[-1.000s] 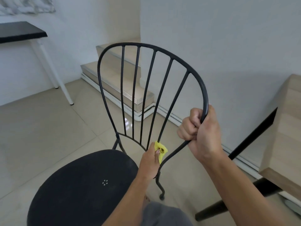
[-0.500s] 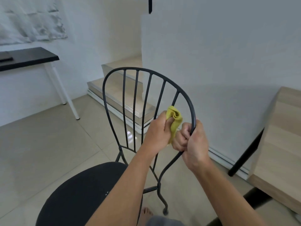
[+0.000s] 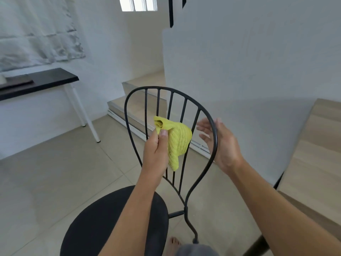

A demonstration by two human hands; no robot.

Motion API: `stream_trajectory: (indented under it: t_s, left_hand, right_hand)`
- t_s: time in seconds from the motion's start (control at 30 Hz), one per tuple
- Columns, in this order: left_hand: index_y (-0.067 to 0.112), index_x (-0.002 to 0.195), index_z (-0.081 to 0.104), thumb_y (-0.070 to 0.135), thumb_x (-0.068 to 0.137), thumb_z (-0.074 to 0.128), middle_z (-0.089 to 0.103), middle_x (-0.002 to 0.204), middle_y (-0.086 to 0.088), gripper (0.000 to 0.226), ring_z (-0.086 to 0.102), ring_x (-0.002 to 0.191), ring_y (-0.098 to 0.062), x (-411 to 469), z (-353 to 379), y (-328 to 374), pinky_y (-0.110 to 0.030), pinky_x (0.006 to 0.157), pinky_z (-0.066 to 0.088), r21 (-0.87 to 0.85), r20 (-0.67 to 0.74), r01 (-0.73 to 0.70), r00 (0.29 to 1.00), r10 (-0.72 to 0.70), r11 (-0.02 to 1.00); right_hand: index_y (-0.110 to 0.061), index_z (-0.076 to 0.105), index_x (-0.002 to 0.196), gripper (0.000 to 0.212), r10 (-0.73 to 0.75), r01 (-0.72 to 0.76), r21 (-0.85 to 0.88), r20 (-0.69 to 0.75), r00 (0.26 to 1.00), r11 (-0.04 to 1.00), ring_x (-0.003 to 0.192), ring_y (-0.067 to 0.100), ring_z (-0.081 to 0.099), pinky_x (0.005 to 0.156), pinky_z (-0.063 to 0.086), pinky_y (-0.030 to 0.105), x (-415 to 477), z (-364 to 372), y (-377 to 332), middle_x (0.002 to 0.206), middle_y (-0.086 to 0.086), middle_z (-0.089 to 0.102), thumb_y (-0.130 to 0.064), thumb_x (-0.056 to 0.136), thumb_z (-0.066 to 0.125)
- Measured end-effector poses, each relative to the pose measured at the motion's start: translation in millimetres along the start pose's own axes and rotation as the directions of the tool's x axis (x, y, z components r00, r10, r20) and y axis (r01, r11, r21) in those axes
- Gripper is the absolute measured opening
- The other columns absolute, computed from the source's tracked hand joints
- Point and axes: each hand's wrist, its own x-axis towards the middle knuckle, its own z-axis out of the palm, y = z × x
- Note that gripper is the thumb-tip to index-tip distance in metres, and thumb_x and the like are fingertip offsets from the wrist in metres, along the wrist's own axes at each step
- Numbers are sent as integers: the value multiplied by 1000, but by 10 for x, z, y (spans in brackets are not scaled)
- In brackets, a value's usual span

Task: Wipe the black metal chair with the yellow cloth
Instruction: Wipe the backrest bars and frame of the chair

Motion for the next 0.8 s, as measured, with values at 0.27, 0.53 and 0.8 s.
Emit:
stream_trajectory:
  t_s: [0.27,0.53,0.8]
  left_hand:
    - [14,91,56,38,103,33,50,72,-1,35,48,64,-5,-284,289,55,-22,62,42,45,229,-2,973,-8,999]
    - [21,89,53,33,104,36,49,72,7,25,45,64,-3,-333,680,121,-23,61,39,36,338,-59,940,43,998]
    - [17,97,49,33,101,31,50,73,6,24,48,67,-9,-377,823,-230,-28,61,40,72,329,-258,918,221,963]
  right_hand:
    - [3,60,121,64,124,-127,5,194,973,992,114,33,65,108,42,45,294,66,-325,115,22,69,-45,107,20]
    - [-8,66,88,44,197,-125,-249,291,936,960,89,31,63,105,42,54,447,129,-459,84,14,67,-41,103,42]
    - [-9,59,78,36,184,-119,-226,292,939,967,73,27,62,80,51,37,485,180,-442,74,13,60,-25,105,41]
